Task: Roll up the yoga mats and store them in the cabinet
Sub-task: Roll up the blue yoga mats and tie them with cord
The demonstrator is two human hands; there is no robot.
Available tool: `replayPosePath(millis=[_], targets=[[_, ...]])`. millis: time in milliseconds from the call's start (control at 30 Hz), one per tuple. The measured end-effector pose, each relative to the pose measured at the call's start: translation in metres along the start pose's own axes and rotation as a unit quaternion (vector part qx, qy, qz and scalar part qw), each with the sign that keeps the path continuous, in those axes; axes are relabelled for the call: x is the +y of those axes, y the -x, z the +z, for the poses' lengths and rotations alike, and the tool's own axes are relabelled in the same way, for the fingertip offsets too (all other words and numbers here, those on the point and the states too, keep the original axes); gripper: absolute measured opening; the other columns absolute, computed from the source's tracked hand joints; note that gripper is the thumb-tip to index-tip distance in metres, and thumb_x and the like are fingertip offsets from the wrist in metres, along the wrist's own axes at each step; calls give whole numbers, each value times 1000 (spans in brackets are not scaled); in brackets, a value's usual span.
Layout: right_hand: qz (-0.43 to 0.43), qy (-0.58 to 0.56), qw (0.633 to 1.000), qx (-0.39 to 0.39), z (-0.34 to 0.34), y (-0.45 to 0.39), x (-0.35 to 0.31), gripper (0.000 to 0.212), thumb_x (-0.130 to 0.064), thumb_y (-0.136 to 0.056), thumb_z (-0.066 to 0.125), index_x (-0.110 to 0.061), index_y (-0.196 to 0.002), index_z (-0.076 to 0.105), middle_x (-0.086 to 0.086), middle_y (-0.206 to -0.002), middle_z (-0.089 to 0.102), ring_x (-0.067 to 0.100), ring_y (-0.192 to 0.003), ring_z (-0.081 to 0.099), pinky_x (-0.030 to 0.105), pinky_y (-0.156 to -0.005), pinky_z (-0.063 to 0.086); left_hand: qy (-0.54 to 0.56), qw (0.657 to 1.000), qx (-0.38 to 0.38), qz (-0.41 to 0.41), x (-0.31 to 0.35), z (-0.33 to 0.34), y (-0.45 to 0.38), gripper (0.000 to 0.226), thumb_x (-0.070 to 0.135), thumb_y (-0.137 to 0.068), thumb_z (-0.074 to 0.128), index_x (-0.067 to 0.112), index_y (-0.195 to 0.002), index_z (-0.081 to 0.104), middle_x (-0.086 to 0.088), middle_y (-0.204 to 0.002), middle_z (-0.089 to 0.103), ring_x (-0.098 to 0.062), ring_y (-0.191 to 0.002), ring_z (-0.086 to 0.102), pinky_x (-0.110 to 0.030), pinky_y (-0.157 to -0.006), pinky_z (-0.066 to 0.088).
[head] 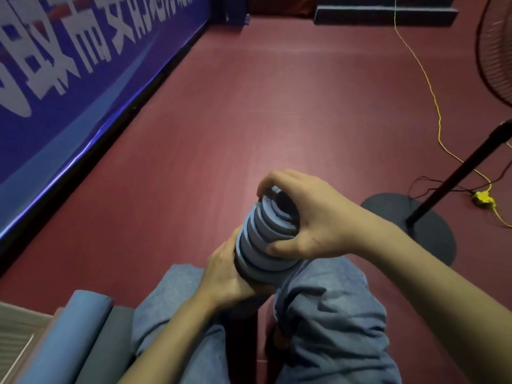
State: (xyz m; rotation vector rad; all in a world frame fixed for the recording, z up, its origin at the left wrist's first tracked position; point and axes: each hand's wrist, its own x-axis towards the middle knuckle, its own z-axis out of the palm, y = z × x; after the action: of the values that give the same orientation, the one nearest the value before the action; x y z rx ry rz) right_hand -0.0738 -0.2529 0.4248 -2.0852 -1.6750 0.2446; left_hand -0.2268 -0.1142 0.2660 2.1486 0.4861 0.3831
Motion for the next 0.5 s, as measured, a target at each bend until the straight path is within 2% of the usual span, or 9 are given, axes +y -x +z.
replayPosePath(millis=[67,133,233,333,433,500], targets=[[12,43,999,2,8,2,-1,65,-49,-68,76,-28,-122,46,-9,-107,49,19,-92,51,35,-79,47,33,999,-12,4,-6,5,-2,115,52,-40,96,51,-141,42,25,-130,60,2,-118,60,-29,-93,54],[46,66,997,17,13,1,2,72,-67,-72,64,-30,-130,47,-8,-118,52,22,-102,53,40,-88,49,64,998,-12,-3,-12,6,-3,127,43,-42,100,46,-150,35,21,-144,53,0,-131,53,-34,-103,51],[86,89,992,2,14,-3,6,94,-88,-70,45,-33,-146,41,-8,-138,49,21,-123,50,41,-103,45,99,995,-19,-9,-17,5,-1,143,38,-45,104,45,-159,17,24,-158,36,1,-144,38,-26,-112,40],[68,99,993,-22,17,-6,1,100,-91,-70,45,-33,-151,35,-8,-143,45,21,-130,45,41,-109,42,107,994,-29,-3,-16,4,1,147,39,-46,103,40,-161,11,26,-160,32,4,-145,34,-17,-111,37],[49,110,992,-38,30,-5,-10,101,-86,-75,54,-28,-155,31,-3,-146,42,23,-136,37,41,-115,35,88,996,-29,0,-17,6,4,149,43,-44,101,31,-162,11,11,-159,39,-5,-144,42,-37,-113,44],[63,110,990,-55,46,-3,-17,106,-84,-74,59,-26,-157,26,1,-149,38,27,-137,34,44,-116,34,82,996,-16,-11,-17,6,9,150,46,-42,100,33,-161,10,10,-158,41,-6,-142,45,-43,-112,46]])
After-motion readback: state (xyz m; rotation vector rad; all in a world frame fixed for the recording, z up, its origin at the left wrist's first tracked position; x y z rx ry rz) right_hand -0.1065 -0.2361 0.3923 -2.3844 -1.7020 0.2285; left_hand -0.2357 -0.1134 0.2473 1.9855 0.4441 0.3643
